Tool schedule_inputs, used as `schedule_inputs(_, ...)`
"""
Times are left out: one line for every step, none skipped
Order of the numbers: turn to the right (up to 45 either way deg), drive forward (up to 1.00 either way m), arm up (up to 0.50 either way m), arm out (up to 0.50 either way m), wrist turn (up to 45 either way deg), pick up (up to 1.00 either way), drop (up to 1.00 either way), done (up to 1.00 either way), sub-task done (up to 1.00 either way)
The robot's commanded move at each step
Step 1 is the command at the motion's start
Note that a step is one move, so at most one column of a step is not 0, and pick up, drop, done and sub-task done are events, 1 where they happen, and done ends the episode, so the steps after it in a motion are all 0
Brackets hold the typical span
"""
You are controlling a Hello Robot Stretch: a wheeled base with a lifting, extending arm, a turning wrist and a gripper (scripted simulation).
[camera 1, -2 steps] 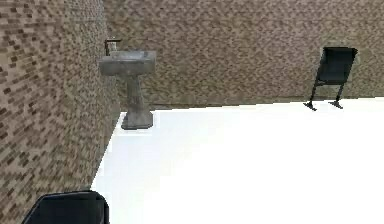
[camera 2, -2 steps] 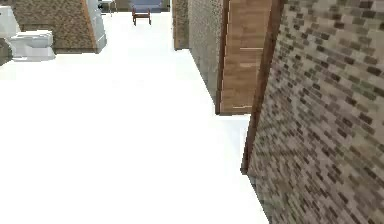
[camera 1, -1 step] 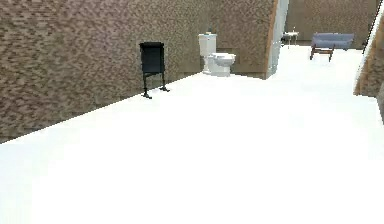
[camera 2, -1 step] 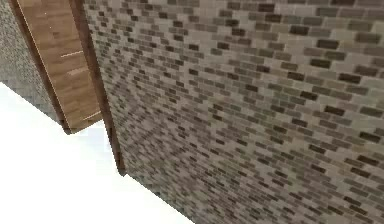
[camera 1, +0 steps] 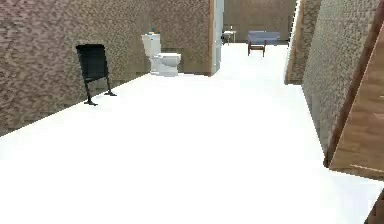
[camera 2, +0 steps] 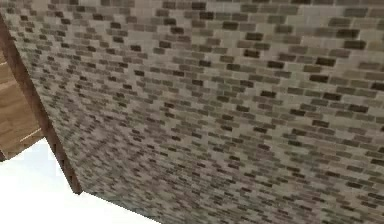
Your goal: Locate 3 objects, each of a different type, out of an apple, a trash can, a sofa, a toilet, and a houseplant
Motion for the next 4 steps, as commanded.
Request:
schedule_inputs(0.0,1.00,0.00,0.00,0.0,0.00,0.00,0.00,0.00)
schedule_inputs(0.0,1.00,0.00,0.00,0.0,0.00,0.00,0.00,0.00)
schedule_inputs(0.0,1.00,0.00,0.00,0.0,0.00,0.00,0.00,0.00)
schedule_inputs(3.0,0.00,0.00,0.00,0.0,0.00,0.00,0.00,0.00)
